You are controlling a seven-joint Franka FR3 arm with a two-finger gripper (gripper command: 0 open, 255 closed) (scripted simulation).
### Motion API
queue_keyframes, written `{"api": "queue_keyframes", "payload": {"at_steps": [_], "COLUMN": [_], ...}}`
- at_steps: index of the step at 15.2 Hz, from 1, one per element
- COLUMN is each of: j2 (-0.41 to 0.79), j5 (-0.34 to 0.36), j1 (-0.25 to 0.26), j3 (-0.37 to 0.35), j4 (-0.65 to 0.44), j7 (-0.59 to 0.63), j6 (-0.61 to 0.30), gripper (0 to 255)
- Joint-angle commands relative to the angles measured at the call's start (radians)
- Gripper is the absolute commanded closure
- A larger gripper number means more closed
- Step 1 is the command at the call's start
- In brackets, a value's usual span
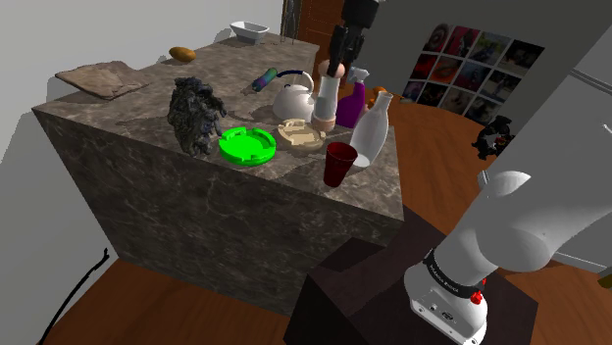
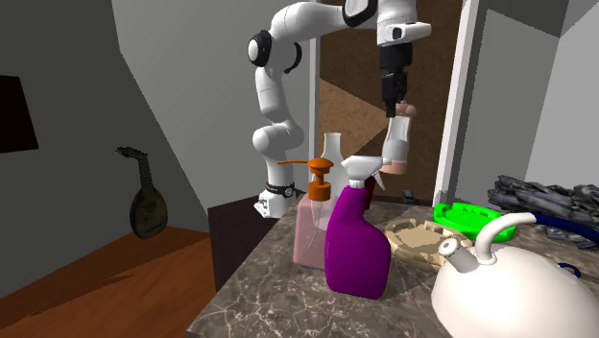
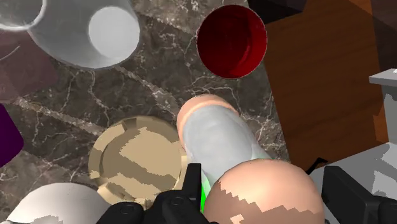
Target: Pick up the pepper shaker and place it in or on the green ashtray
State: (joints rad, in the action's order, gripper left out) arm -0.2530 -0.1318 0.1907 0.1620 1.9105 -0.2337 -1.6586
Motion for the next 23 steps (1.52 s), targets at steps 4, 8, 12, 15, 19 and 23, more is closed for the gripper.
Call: {"api": "queue_keyframes", "payload": {"at_steps": [4,8,12,15,19,23], "j2": [0.176,0.328,0.507,0.695,0.652,0.623], "j5": [-0.031,-0.048,-0.064,-0.078,-0.073,-0.07], "j1": [0.03,0.048,0.061,0.063,0.07,0.076], "j3": [-0.03,-0.048,-0.064,-0.076,-0.076,-0.075], "j4": [-0.204,-0.406,-0.666,-0.963,-0.84,-0.74], "j7": [0.056,0.1,0.147,0.19,0.178,0.168], "j6": [0.02,0.065,0.14,0.243,0.164,0.094], "gripper": [255,255,255,255,255,255]}}
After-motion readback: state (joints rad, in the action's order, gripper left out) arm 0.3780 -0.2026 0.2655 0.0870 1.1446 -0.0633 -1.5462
